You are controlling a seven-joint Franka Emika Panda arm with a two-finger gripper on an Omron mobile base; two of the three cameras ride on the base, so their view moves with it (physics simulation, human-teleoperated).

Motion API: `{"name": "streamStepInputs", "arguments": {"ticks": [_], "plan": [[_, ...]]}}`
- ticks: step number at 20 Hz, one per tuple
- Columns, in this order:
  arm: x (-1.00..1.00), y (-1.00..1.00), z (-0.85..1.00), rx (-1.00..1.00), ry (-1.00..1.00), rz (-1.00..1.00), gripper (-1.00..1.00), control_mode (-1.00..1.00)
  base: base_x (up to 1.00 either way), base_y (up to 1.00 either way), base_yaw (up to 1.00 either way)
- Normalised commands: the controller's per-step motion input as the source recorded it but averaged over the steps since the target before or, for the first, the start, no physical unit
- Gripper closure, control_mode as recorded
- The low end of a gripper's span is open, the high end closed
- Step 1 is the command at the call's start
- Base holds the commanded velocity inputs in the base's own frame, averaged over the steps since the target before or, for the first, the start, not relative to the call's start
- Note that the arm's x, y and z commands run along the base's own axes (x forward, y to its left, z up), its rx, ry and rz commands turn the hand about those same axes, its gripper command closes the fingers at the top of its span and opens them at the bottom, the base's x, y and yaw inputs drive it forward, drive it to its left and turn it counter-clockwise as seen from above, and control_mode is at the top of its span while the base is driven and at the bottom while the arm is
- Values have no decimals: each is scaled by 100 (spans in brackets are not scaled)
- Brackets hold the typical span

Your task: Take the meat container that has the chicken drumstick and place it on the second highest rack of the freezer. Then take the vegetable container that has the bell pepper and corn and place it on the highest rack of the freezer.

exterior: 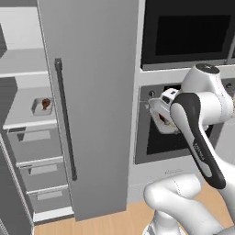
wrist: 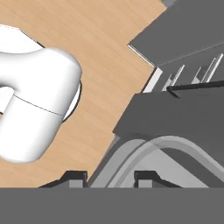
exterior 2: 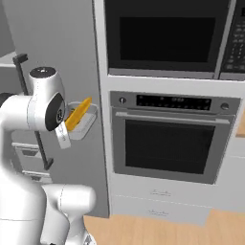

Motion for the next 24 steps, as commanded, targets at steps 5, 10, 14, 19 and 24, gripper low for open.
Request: {"name": "streamStepInputs", "arguments": {"ticks": [5,10,14,19,24], "plan": [[0,0,0,0,0,0,100,100,13,100,0],[0,0,0,0,0,0,100,100,20,100,0],[0,0,0,0,0,0,100,100,25,100,4],[0,0,0,0,0,0,100,100,33,38,7],[0,0,0,0,0,0,100,100,23,-22,0]]}}
